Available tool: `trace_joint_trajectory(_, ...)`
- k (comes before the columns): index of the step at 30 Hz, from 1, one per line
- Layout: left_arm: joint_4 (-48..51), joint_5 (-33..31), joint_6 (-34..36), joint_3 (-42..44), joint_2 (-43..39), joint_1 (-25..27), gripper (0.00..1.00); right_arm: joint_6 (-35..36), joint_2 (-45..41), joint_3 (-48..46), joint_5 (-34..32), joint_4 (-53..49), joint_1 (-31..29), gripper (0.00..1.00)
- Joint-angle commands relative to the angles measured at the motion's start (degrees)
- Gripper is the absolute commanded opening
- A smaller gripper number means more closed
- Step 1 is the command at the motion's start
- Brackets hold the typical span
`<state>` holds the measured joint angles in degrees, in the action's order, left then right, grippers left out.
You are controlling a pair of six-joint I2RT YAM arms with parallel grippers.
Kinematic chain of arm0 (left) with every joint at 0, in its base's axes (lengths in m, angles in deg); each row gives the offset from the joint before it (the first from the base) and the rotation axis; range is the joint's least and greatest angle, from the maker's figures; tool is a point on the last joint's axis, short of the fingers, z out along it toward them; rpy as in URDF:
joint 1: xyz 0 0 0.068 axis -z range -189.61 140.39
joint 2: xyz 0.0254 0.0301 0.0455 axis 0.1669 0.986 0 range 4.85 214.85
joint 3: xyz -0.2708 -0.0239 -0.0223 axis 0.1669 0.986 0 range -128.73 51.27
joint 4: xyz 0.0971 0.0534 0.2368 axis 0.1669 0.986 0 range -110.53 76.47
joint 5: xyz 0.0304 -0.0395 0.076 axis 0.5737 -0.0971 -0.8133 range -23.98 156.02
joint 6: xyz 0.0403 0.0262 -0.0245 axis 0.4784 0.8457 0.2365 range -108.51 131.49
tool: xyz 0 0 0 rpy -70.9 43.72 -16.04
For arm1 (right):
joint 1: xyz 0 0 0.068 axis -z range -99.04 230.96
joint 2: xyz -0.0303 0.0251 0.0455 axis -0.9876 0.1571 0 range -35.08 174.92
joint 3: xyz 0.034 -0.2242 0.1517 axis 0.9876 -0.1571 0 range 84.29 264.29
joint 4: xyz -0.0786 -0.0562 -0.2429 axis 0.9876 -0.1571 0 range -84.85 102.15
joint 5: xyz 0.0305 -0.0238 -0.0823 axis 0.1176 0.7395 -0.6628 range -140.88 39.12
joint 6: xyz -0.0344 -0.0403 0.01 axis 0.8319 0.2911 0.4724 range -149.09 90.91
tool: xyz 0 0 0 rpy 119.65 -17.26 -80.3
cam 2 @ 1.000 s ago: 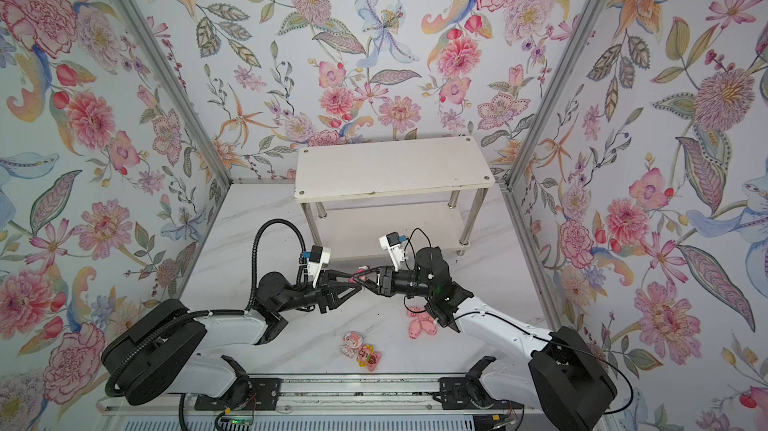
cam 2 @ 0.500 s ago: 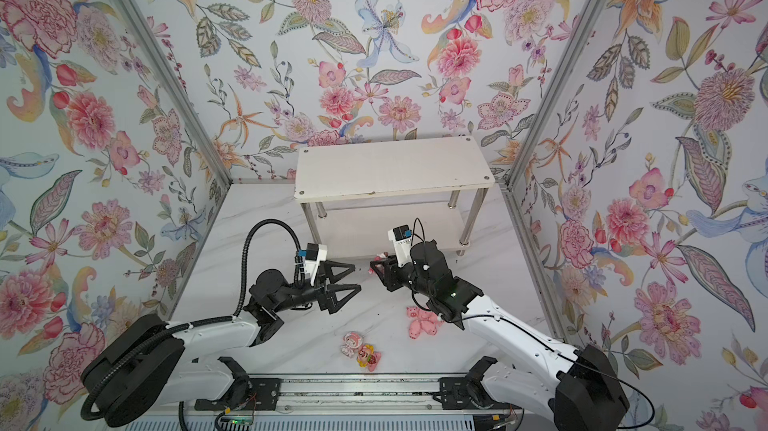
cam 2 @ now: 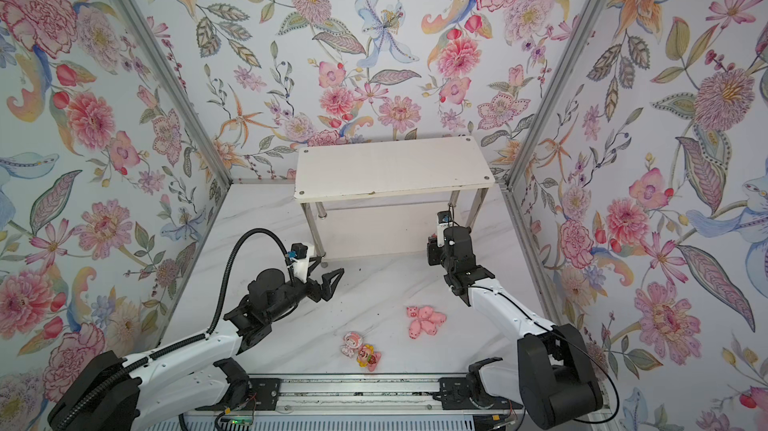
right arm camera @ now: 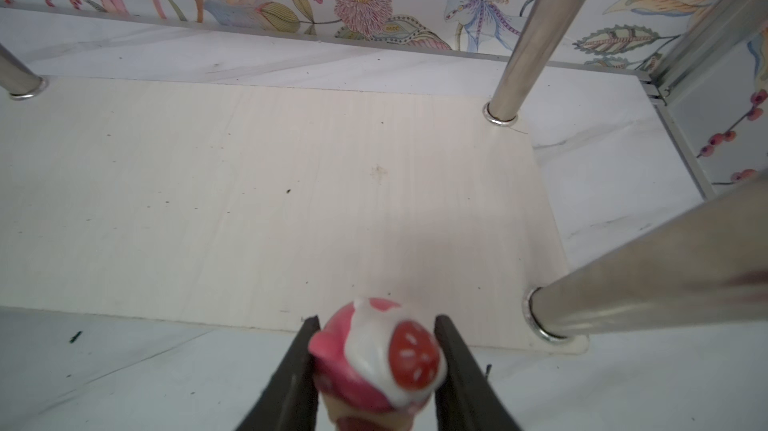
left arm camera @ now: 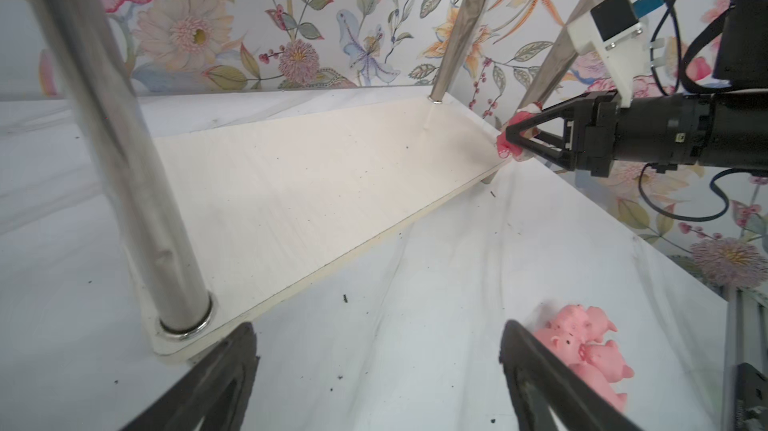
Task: Place and organize the plastic toys onto the shelf
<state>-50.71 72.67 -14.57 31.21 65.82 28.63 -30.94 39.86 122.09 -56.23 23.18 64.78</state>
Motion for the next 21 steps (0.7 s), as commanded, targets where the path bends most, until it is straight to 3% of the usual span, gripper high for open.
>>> trace_joint_trajectory(1, 2.8, -5.5, 2.1, -2.1, 1.6, -0.4, 0.93, 2.9, 3.8, 2.0, 2.4, 4.0, 1.6, 0.12)
trace_joint_trajectory(10, -1.8, -3.3, 1.8, -4.0, 8.1, -5.6, 0.86, 1.8, 11.7, 6.9, 4.5, 3.7, 4.6, 0.12)
trace_joint_trajectory(21, -7.9, -1.4, 3.2, -9.5, 18.2, -12.0, 0.83, -2.0, 14.6, 10.6, -0.1, 1.4, 4.4, 0.13)
